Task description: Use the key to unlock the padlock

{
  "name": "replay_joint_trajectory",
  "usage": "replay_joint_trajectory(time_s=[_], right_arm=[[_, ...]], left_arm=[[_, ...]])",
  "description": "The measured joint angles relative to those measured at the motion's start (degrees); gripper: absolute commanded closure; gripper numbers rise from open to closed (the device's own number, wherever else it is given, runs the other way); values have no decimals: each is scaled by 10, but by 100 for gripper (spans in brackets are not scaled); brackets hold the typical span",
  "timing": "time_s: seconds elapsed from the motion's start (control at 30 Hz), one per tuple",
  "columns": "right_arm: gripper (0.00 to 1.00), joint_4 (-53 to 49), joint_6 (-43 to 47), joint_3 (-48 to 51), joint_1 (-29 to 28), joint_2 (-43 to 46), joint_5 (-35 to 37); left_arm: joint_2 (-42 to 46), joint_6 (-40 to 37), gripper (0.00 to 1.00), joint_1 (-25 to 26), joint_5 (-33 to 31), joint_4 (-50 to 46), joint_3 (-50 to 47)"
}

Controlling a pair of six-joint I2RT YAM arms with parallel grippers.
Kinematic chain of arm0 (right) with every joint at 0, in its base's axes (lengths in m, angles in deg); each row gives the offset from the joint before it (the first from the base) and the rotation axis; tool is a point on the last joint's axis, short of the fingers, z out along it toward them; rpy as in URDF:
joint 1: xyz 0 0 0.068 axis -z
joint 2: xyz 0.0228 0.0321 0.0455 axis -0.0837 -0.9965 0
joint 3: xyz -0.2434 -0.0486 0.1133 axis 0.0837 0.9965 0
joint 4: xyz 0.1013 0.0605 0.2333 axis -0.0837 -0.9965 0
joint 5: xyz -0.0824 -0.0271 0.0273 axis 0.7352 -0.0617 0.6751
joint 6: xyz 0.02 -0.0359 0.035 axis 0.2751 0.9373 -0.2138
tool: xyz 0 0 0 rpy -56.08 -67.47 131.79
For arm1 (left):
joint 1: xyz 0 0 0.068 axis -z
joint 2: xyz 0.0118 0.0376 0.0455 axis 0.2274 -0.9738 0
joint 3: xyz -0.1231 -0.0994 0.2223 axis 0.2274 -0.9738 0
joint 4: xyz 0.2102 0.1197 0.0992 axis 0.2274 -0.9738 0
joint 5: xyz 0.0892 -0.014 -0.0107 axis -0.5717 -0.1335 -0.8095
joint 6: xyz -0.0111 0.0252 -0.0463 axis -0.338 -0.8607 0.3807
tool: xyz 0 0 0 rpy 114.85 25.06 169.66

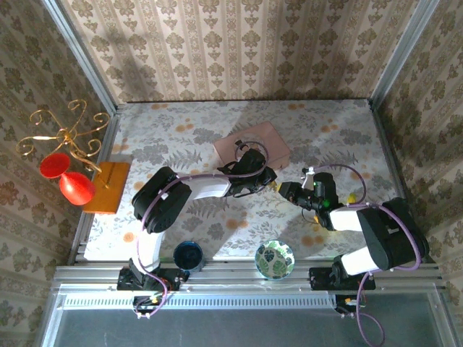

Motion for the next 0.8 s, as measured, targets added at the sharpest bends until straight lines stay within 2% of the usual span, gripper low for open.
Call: replay_joint_trajectory(time_s=[0.8], right_arm=[[78, 89, -48, 0, -3, -50, -11]], left_arm=[[0, 0, 100, 0, 0, 2, 0]])
